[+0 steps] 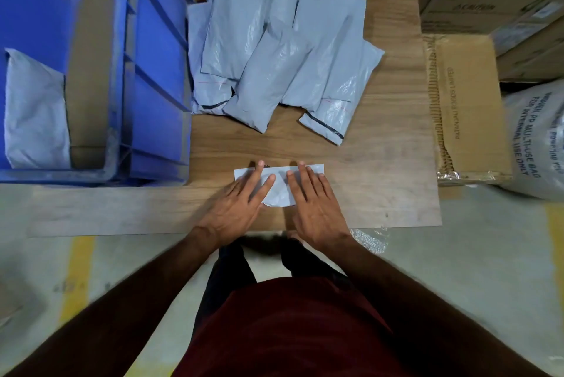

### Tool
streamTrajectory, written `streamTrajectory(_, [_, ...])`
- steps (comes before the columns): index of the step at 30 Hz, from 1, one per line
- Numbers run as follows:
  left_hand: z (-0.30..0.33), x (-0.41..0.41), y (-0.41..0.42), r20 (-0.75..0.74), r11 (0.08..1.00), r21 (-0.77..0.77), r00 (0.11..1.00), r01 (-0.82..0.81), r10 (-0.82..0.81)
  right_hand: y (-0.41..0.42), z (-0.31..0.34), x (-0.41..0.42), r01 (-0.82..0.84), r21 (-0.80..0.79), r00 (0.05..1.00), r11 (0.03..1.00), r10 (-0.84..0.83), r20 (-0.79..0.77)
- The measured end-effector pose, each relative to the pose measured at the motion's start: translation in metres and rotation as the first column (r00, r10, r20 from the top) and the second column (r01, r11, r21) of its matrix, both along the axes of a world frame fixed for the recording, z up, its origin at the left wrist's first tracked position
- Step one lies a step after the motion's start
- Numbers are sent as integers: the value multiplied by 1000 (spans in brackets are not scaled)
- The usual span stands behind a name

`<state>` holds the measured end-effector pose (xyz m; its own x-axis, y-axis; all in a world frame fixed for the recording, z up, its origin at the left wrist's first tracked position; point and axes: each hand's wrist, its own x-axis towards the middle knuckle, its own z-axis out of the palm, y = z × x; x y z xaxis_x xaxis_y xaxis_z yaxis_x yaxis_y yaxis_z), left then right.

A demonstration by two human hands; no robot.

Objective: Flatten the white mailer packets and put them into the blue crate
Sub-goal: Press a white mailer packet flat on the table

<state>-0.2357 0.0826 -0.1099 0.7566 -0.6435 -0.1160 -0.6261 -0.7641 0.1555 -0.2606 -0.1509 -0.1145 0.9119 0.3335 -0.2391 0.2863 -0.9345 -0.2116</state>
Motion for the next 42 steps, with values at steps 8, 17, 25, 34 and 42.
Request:
streamTrajectory(8, [42, 16, -5, 1, 999, -15, 999, 33, -33, 0, 34, 21, -38, -35, 989, 999, 42, 142])
streamTrajectory(17, [63, 43, -4, -31, 996, 72, 999, 43, -41, -17, 50, 51, -168, -22, 976, 986, 169, 139])
streamTrajectory(25, [10, 21, -18, 59, 956, 35, 955, -292, 290, 4, 17, 47, -55, 23, 998, 998, 55, 27])
streamTrajectory(34, [-29, 3, -22, -80, 939, 57, 936, -339, 343, 10, -17, 26, 3, 137, 1000, 991, -5, 17])
streamTrajectory(42, [-13, -15, -50, -58, 858, 100, 858, -504, 511, -7, -10, 37, -100, 154, 994, 983, 91, 65])
